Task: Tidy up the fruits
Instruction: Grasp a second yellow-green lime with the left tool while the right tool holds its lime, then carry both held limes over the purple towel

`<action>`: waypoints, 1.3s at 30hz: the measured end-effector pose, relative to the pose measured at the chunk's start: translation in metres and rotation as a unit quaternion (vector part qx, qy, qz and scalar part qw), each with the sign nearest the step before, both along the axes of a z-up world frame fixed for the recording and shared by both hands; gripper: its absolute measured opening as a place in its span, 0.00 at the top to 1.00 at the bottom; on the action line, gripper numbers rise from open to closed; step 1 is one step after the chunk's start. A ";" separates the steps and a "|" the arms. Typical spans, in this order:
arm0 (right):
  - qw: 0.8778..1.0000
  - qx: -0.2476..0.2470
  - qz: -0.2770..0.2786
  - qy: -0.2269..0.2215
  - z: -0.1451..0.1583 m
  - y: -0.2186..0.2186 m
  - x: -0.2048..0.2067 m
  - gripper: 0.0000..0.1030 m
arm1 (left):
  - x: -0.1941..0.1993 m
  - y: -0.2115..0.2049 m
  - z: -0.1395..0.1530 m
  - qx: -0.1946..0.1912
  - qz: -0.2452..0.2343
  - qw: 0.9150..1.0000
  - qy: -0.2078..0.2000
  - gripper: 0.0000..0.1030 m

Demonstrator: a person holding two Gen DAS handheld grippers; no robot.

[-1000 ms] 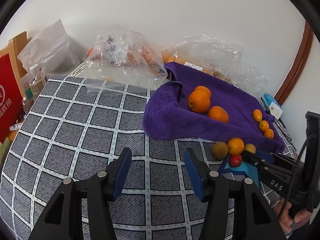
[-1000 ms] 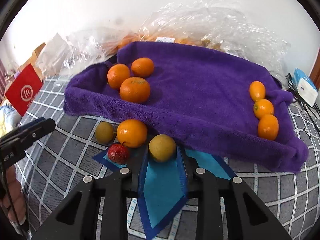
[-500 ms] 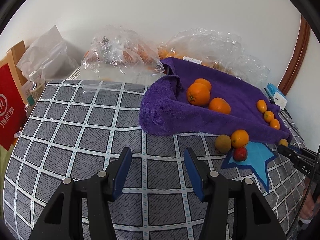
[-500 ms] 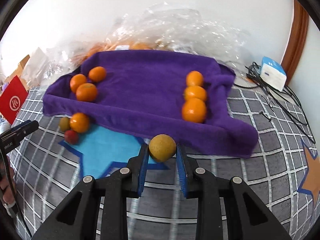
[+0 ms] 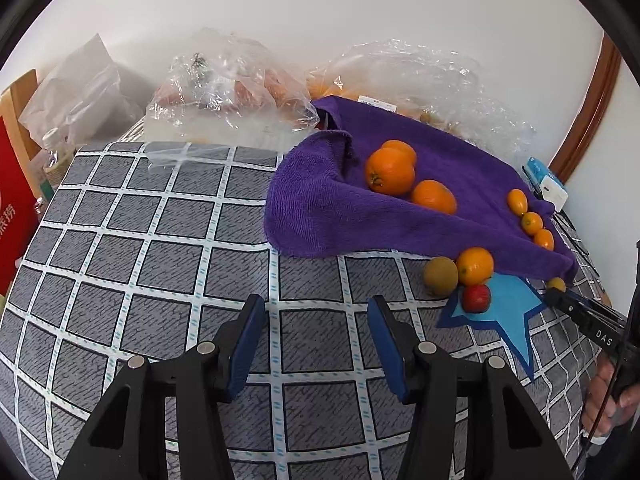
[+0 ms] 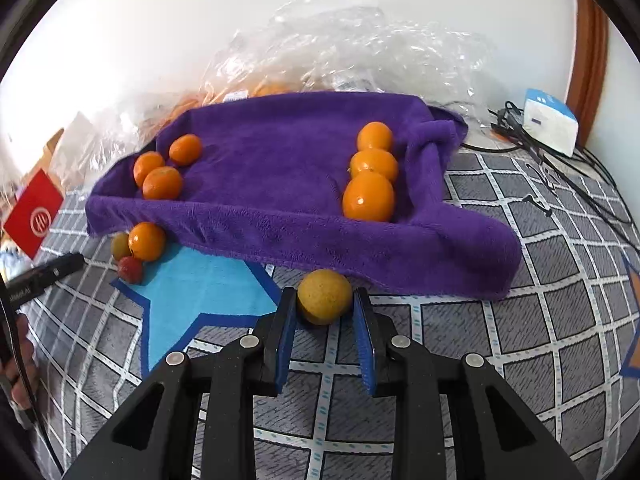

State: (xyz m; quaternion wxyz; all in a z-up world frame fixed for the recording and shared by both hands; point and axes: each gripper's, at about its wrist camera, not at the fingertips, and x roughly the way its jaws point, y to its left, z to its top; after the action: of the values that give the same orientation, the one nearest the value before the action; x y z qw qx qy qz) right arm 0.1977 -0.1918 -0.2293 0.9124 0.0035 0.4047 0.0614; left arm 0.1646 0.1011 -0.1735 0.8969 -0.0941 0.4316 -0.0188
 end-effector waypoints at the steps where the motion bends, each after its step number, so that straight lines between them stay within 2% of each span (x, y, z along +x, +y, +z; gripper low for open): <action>1: 1.000 -0.005 0.000 0.000 0.000 0.001 -0.001 0.73 | 0.000 0.001 0.000 -0.006 -0.003 1.000 0.000 0.53; 4: 1.000 -0.016 0.000 -0.009 0.003 0.003 -0.005 0.73 | -0.001 0.002 0.002 -0.018 0.001 1.000 0.006 0.61; 7: 1.000 -0.014 -0.008 -0.006 0.003 0.001 -0.005 0.73 | -0.001 -0.009 0.009 -0.045 -0.021 0.999 0.021 0.61; 12: 1.000 0.005 -0.019 0.005 0.001 -0.007 -0.003 0.73 | 0.009 -0.048 0.021 -0.039 -0.052 0.998 0.010 0.61; 17: 1.000 0.003 -0.021 0.005 0.001 -0.007 -0.003 0.73 | 0.030 -0.071 0.014 -0.027 -0.042 0.999 0.019 0.62; 19: 1.000 -0.003 -0.020 0.004 0.001 -0.005 -0.003 0.73 | 0.037 -0.071 0.006 -0.029 -0.037 0.999 0.024 0.68; 21: 1.000 -0.006 -0.017 0.003 0.000 -0.004 -0.003 0.73 | 0.041 -0.068 -0.001 -0.050 -0.042 0.997 0.032 0.74; 25: 1.000 -0.008 -0.014 0.002 0.000 -0.002 -0.002 0.73 | 0.035 -0.065 -0.005 -0.057 -0.046 0.997 0.008 0.77; 28: 1.000 -0.006 -0.010 -0.002 0.000 -0.002 -0.003 0.73 | 0.027 -0.057 0.003 -0.069 -0.018 0.997 -0.028 0.77; 33: 1.000 0.020 0.000 -0.023 0.006 -0.008 -0.008 0.73 | 0.018 -0.059 0.017 -0.051 -0.017 0.996 -0.073 0.77; 39: 0.998 0.032 0.003 -0.047 0.013 -0.011 -0.014 0.73 | 0.015 -0.051 0.026 -0.048 -0.006 0.994 -0.094 0.77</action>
State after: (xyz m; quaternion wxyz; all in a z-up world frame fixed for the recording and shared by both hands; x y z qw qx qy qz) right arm 0.1841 -0.2029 -0.2158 0.9297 0.0283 0.3588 0.0776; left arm 0.1791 0.0502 -0.1479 0.9280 -0.1321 0.3442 -0.0532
